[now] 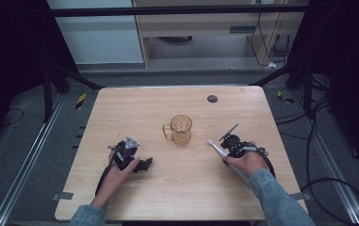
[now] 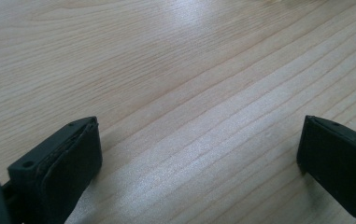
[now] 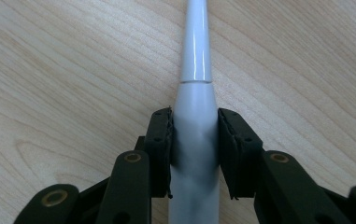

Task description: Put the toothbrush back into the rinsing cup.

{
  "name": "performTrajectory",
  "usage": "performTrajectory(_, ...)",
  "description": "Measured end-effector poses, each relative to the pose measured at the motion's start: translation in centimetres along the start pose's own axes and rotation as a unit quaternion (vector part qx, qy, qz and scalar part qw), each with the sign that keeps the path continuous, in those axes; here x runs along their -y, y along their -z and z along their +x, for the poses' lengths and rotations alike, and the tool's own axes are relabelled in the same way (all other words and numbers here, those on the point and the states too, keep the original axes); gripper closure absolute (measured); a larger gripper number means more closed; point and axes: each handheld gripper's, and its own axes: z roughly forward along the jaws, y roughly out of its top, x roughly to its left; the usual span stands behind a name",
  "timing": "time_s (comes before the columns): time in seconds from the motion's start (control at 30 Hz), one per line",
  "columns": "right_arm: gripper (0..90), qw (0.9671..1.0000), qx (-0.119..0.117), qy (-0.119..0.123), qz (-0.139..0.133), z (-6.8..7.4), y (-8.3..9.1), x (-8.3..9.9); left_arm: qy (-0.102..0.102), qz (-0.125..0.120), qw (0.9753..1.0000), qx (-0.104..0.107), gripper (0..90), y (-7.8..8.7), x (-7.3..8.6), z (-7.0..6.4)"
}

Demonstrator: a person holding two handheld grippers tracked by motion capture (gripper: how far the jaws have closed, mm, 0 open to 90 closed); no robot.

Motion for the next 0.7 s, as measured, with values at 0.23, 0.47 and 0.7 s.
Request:
performTrajectory(0.23,67.2,1.0,0.0,0.003,0.005,-0.1,0.3,0.0,0.0,0.0,1.0,0.0,0.0,0.0,0.0,0.0)
performTrajectory(0.47,67.4,1.0,-0.003,0.002,0.006,-0.5,1.3,-0.3,0.0,0.0,1.0,0.001,0.0,0.0,0.0,0.0)
performTrajectory(0.7,67.4,1.0,-0.002,0.007,0.006,-0.7,2.0,-0.4,0.0,0.0,1.0,0.001,0.0,0.0,0.0,0.0)
